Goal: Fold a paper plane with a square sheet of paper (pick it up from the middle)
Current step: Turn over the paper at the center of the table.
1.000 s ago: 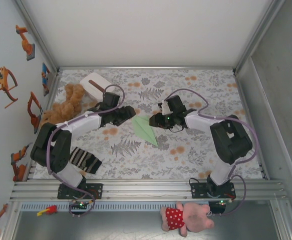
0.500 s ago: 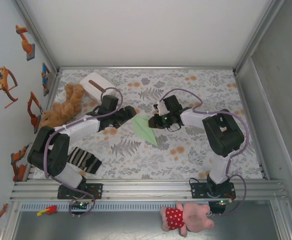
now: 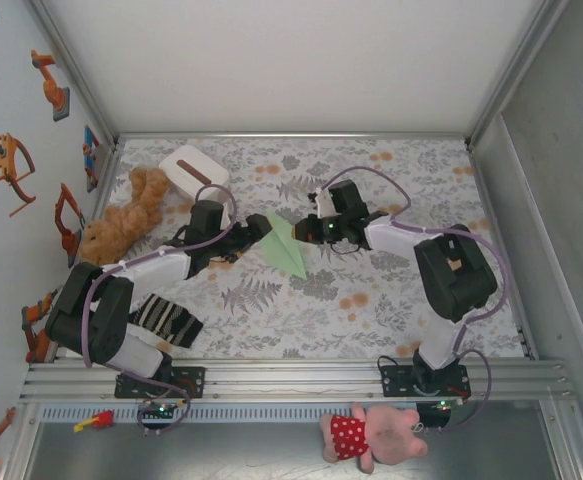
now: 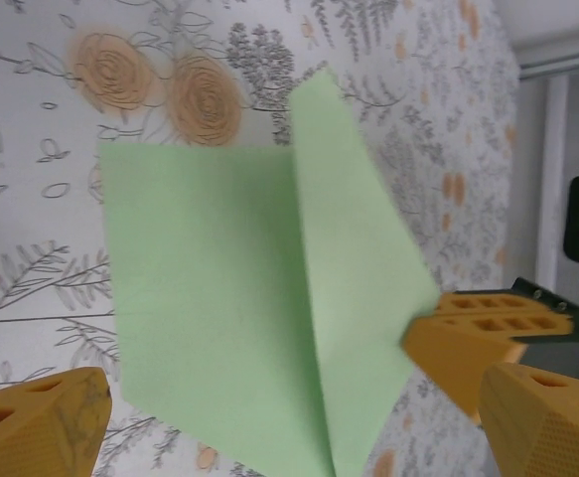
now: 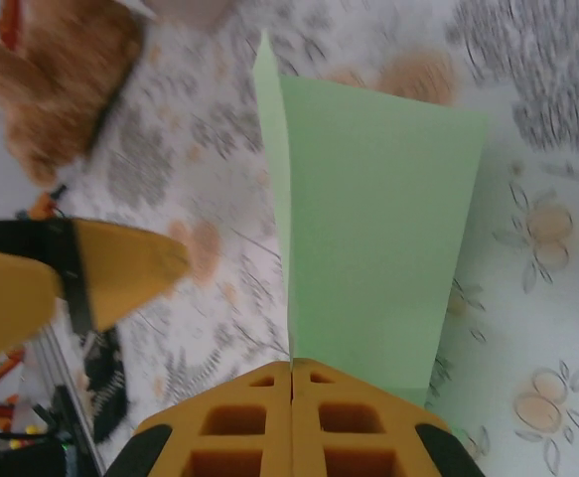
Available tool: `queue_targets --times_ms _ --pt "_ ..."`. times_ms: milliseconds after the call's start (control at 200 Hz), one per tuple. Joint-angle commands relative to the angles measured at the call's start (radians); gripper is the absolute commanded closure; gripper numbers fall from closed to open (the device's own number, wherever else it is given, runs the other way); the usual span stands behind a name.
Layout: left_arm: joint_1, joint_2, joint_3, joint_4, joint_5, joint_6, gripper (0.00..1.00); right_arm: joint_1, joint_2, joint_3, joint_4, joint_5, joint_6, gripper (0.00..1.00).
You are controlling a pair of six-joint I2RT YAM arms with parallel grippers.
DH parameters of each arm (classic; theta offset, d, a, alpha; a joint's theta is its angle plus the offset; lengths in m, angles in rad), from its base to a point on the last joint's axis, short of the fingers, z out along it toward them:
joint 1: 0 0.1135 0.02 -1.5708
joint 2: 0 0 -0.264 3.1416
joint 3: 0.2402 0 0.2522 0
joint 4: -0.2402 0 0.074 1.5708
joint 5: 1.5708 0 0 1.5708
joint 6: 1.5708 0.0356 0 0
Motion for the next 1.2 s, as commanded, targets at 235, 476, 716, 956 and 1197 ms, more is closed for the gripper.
queue_targets --times_ms 235,476,716,956,1197 --pt "0.008 0.031 0.010 0.332 0.265 -0.118 0.05 -0.009 -0.072 0.013 0.296 0.001 0.322 1.00" --pt "0.019 0.069 0.038 0.399 0.316 -0.138 0.17 -0.018 -0.077 0.026 0.374 -0.023 0.419 1.00" --pt "0.026 0.069 0.046 0.471 0.339 -0.127 0.38 -0.022 -0.080 0.028 0.389 -0.058 0.451 1.00" --pt "0.027 0.102 0.099 0.454 0.378 -0.115 0.54 -0.024 -0.084 0.024 0.414 -0.070 0.478 1.00" --pt "0.027 0.100 0.099 0.463 0.391 -0.120 0.65 -0.032 -0.068 0.005 0.489 -0.070 0.519 1.00"
